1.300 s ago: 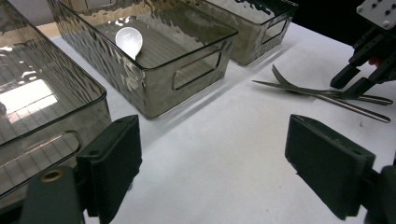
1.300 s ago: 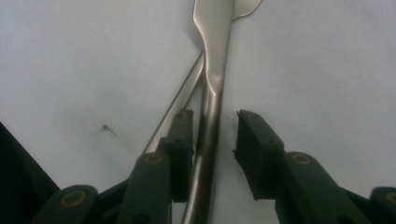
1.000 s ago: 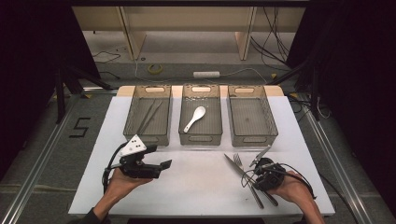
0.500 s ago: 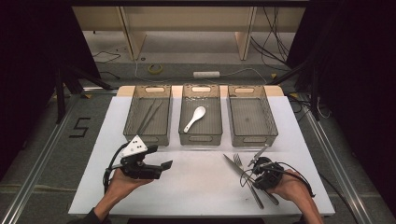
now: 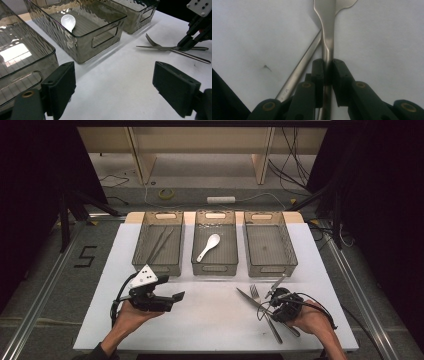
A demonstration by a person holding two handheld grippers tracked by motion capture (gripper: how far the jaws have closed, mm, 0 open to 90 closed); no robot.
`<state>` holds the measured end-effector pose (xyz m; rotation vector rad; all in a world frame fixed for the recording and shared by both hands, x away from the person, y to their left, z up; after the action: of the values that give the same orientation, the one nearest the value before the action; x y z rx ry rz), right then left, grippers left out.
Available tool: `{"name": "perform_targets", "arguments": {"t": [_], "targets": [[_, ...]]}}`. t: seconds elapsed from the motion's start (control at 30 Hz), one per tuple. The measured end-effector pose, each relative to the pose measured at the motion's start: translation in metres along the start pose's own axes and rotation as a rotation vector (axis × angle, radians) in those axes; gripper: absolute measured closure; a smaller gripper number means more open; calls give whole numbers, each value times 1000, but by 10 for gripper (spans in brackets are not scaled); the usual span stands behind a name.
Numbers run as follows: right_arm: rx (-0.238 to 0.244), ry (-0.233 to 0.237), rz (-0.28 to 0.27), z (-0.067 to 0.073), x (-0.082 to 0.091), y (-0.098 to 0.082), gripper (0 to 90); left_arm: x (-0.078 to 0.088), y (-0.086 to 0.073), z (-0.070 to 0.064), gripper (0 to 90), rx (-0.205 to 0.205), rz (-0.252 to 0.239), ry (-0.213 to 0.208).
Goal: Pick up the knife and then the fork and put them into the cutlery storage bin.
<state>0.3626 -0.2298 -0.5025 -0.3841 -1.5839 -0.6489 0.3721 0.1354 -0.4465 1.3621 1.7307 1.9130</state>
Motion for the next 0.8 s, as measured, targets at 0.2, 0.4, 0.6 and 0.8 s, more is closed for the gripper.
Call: {"name": "perform_targets", "arguments": {"t": [0.2, 0.4, 0.6, 0.8], "targets": [[37, -4, -9, 1, 2, 0, 812, 0, 0, 1, 181, 5, -3, 2], [29, 2, -50, -1, 9, 0, 813, 1, 0, 1, 181, 8, -10, -1], [27, 25, -117, -5, 22, 2, 813, 4, 2, 3, 181, 19, -26, -1], [36, 26, -178, -10, 32, 11, 813, 6, 2, 5, 181, 27, -37, -1]]}}
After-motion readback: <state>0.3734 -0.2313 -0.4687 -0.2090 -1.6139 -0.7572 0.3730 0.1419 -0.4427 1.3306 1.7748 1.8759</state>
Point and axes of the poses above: each handheld gripper's, and its own axes: x roughly backward along the jaws, y roughly out of its top, z roughly to its left, the point moved 5 cm from there along -x, roughly forward along the jaws, and after that the axes turned 1 degree about -y, right-handed, at the moved point
